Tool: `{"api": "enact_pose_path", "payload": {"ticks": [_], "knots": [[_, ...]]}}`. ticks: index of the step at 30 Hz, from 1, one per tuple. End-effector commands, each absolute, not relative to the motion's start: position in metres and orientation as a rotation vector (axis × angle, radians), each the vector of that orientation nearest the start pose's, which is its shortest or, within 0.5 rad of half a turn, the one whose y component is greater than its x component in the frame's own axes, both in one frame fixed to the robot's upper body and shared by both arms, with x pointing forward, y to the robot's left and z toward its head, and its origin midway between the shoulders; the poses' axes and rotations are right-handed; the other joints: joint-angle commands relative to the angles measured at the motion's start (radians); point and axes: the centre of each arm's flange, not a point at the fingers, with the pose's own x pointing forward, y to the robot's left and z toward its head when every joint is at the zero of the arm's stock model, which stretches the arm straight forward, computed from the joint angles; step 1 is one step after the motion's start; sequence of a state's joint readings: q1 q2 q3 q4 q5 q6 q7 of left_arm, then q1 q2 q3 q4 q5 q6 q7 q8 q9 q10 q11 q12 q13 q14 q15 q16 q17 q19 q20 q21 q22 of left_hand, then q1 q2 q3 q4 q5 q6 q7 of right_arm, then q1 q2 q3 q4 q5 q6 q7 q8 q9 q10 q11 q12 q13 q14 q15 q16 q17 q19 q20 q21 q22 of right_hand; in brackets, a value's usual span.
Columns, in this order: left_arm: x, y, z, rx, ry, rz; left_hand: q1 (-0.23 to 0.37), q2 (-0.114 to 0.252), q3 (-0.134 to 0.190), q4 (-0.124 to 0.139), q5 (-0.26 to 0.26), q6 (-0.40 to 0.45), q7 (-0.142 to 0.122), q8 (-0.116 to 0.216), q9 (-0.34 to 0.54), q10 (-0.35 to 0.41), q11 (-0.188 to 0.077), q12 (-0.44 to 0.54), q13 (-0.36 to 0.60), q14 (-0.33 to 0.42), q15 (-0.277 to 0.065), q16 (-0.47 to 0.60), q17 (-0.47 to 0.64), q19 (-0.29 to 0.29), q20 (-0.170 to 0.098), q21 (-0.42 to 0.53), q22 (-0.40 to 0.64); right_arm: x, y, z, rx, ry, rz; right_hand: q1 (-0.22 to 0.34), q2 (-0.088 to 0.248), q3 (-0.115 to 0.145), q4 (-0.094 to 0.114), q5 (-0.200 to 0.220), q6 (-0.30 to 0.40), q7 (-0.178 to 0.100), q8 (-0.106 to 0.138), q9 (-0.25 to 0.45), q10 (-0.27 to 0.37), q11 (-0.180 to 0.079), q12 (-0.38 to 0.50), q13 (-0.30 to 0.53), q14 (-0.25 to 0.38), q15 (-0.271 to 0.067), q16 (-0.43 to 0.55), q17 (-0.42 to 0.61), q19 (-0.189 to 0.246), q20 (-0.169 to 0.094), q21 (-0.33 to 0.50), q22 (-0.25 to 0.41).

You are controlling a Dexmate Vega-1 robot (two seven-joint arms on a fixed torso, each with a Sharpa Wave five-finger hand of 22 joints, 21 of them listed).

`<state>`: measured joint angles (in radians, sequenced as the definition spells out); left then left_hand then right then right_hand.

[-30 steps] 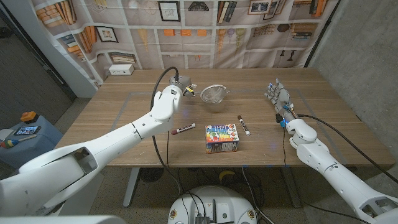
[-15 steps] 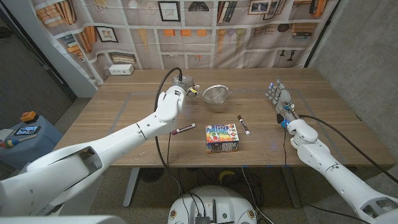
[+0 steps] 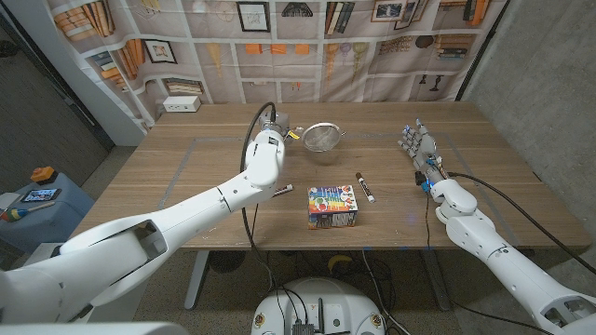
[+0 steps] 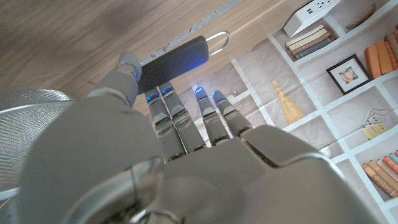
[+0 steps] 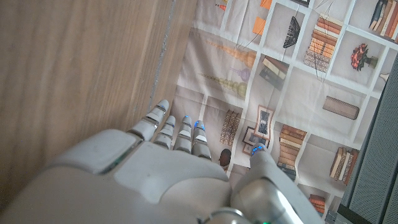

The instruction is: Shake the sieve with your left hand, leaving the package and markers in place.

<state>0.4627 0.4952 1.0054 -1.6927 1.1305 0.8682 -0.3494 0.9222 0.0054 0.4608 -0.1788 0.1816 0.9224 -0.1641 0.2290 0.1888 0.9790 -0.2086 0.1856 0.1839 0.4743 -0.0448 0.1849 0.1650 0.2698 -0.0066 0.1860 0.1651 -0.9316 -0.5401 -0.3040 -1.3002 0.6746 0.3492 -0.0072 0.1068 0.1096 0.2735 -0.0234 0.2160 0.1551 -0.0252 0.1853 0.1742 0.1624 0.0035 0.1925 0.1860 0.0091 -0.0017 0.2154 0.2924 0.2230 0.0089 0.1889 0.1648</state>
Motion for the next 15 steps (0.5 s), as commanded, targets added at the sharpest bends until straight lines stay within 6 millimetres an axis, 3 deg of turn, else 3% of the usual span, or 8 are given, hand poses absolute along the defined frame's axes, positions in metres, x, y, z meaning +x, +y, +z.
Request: {"api": "enact_pose_path", "payload": {"ticks": [1, 15], "knots": [[0.6048, 0.1155, 0.0654, 1.629, -0.226, 0.496, 0.057, 0.045, -0.007, 0.000, 0.007, 0.160, 0.000, -0.001, 0.001, 0.030, -0.017, 0.010, 0.004, 0.014, -0.160, 0.002, 0.004, 0.006, -0.003, 0.006, 0.003, 0.6397, -0.3353, -0.0573, 0.079, -0.595, 0.107, 0.011, 0.011, 0.008, -0.003, -0.002, 0.008, -0.001, 0.003, 0.002, 0.007, 0.003, 0.002, 0.003, 0.003, 0.001, 0.004, 0.003, 0.001, 0.000, 0.001, 0.005], [0.6063, 0.1176, 0.0653, 1.607, -0.203, 0.479, 0.063, 0.045, -0.010, 0.000, 0.008, 0.159, 0.008, -0.005, 0.000, 0.035, -0.017, 0.011, 0.004, 0.022, -0.159, 0.003, 0.005, 0.010, -0.003, 0.007, 0.004, 0.6390, -0.3354, -0.0581, 0.082, -0.595, 0.105, 0.009, 0.011, 0.009, -0.003, -0.002, 0.009, -0.001, 0.002, 0.002, 0.007, 0.002, 0.002, 0.003, 0.003, 0.002, 0.005, 0.002, 0.002, -0.001, 0.001, 0.005]]}}
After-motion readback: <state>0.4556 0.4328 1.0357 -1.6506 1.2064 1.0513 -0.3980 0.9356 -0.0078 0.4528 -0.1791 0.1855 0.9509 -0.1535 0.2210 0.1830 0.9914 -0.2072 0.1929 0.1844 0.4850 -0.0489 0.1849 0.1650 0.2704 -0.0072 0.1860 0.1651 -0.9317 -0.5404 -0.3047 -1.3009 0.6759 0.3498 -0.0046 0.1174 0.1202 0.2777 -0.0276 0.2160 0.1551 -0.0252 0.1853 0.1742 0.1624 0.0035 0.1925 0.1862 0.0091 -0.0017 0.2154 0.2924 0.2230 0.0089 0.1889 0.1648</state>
